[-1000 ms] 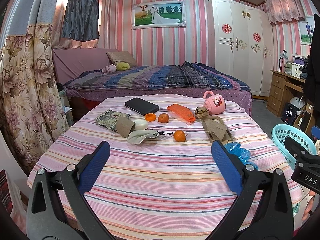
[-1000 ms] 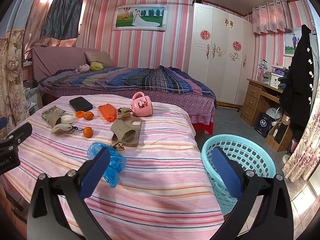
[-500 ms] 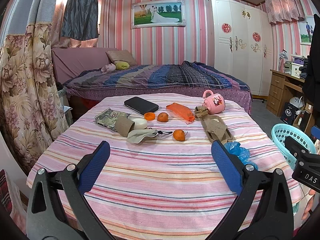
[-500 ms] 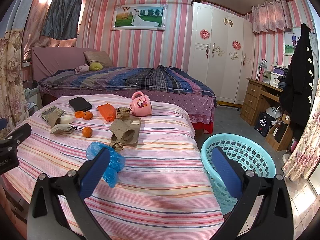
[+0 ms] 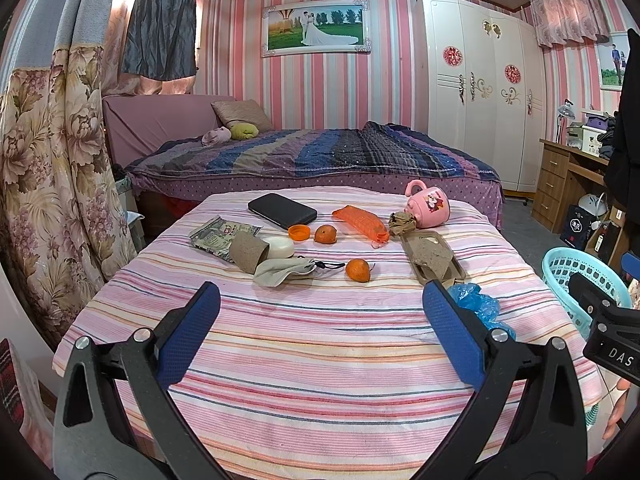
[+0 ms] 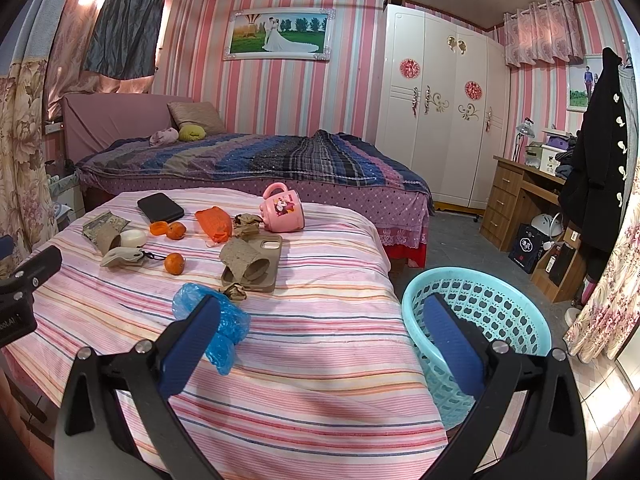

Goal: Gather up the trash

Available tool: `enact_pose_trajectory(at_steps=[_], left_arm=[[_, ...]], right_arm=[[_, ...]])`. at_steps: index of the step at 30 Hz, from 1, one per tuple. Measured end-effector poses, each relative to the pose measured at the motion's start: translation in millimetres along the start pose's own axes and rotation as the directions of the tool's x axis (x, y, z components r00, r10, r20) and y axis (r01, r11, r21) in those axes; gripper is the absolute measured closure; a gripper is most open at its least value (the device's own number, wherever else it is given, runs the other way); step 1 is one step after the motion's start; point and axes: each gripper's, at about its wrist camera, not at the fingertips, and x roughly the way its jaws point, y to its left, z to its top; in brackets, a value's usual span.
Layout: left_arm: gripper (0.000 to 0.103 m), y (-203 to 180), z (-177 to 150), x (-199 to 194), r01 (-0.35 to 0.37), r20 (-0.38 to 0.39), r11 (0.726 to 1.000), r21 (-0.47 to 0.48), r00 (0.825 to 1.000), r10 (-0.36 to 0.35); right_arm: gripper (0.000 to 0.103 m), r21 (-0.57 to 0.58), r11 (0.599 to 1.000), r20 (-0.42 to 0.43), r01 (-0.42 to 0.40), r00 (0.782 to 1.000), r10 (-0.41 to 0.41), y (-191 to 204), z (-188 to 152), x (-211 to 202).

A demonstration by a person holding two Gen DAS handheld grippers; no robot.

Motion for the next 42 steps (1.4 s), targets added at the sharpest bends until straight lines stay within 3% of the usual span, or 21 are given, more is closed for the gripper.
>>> enact_pose_trajectory(at_steps=[42], left_arm=[[0.005, 0, -9, -1, -0.008, -0.016, 1.000, -0.020, 1.000, 0.007]], right_arm=[[0.004, 0.006, 1.000, -0.001, 0.015, 1.000, -0.015, -10, -5, 3]])
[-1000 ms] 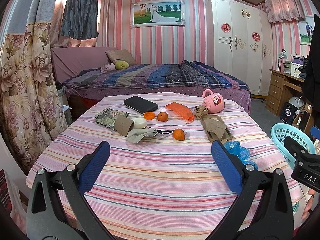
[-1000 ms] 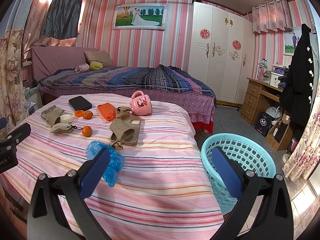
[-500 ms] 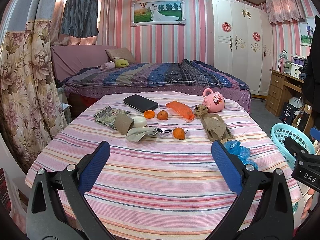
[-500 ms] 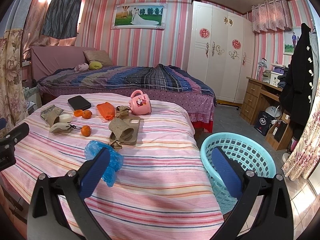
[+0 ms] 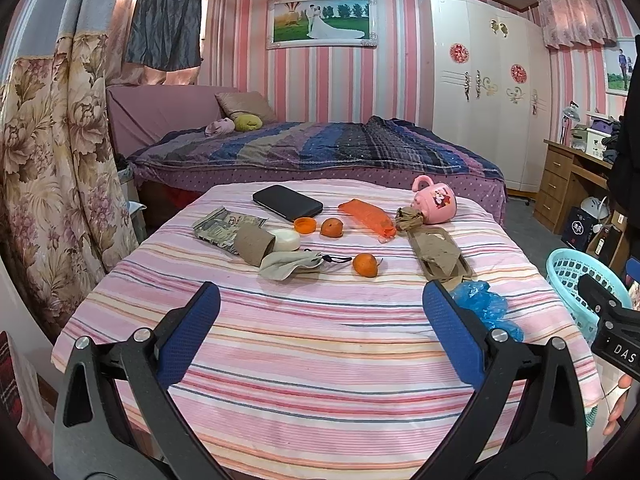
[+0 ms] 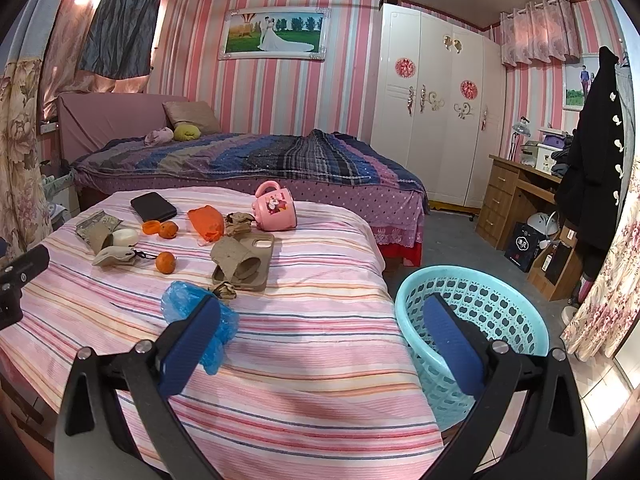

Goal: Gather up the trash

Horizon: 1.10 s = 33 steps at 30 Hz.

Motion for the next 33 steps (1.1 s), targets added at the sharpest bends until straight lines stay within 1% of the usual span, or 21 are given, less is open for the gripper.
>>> enact_pose_trajectory(at_steps=[6, 12, 17, 20, 21, 23, 26, 30, 33], left_arm=[[0.005, 3, 2, -2, -0.003, -0.004, 1.000, -0.006, 1.000, 0.003], [0.005, 6, 4, -3, -0.009, 0.000, 1.000, -0.004, 1.000, 0.009], [0.005, 13, 7, 1, -0.013, -0.010, 1.000, -0.016, 1.000, 0.013], [0.005, 19, 9, 4, -0.019, -0.023, 0.999, -0.033, 1.000, 0.018], [0.005, 21, 9, 4, -0.024, -0.026, 0.999, -0.039, 0.999, 0.023], [0.005, 26, 10, 5, -0.033, -0.031, 0.998, -0.054, 0.999, 0.032], [0.005, 33, 11, 8, -0.019, -0.042, 0.997, -0.071, 0.999, 0.016], [0.005, 37, 11, 10, -0.036, -0.051, 0.997, -0.068, 0.998, 0.033], [0.005, 42, 11, 15, -0.041, -0.064, 0.997, -0.072, 0.997, 0.036]], right_arm=[[0.004, -0.001, 1.000, -0.005, 0.000, 1.000, 0.000, -2, 0, 2], [0.004, 0.000, 1.000, -0.052, 0.000, 0.999, 0.000, -5, -5, 17], [0.004, 0.017, 1.000, -0.070, -0.025, 0.997, 0.026, -8, -7, 24], [0.004, 0.000, 1.000, -0.068, -0.028, 0.997, 0.027, -4, -6, 25], [0.004, -0.006, 1.000, -0.081, -0.021, 0.997, 0.020, -2, -6, 26], [0.004, -0.006, 0.999, -0.095, -0.033, 0.995, 0.032, -1, -6, 28], [0.004, -0.009, 0.998, -0.111, -0.056, 0.992, 0.055, 3, -7, 31], [0.004, -0.017, 0.998, -0.114, -0.057, 0.992, 0.055, 9, -8, 36], [0.004, -0.014, 0.997, -0.114, -0.080, 0.990, 0.078, 15, -6, 39]])
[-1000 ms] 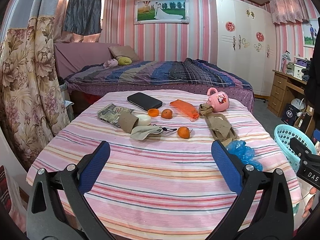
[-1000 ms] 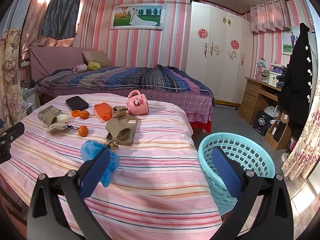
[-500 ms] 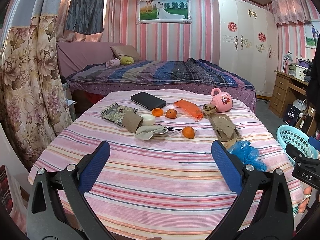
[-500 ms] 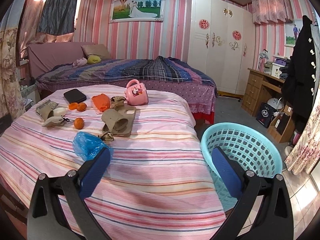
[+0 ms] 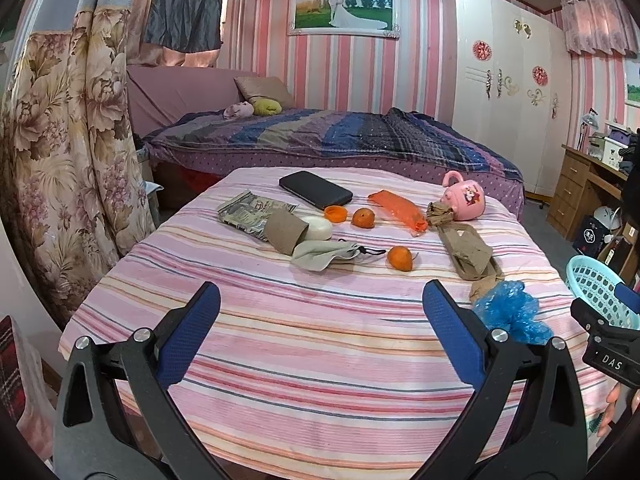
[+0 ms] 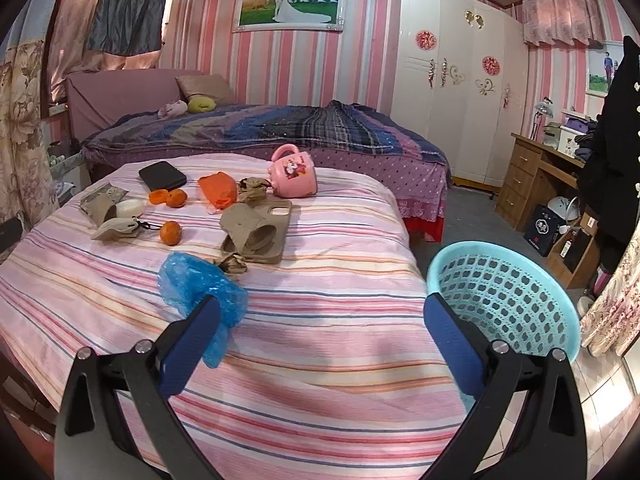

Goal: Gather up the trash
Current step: 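Reach the right gripper to the blue plastic bag and grasp it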

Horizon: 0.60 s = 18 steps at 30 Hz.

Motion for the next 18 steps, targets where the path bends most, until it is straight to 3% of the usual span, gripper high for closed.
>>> enact_pose_trajectory(at_steps=[12, 16, 18], left_arm=[[0.005, 23, 3, 12, -0.054, -0.013, 0.998, -0.030, 0.998, 0.054], [0.005, 32, 5, 21, -0.067, -0.035, 0.997, -0.049, 0.997, 0.065], [0.005, 37, 6, 24, -0.066, -0.045, 0.996, -0.068, 0.997, 0.063]], right_arm=[[0.004, -0.103, 0.992, -0.014, -0.072, 0.997, 0.071, 49, 1, 30], [0.005, -0.140, 0.984, -0.071, -0.112, 0.992, 0.103, 67, -1, 51], [0.012, -0.155, 0.980, -0.113, -0.127, 0.987, 0.110, 74, -5, 63]])
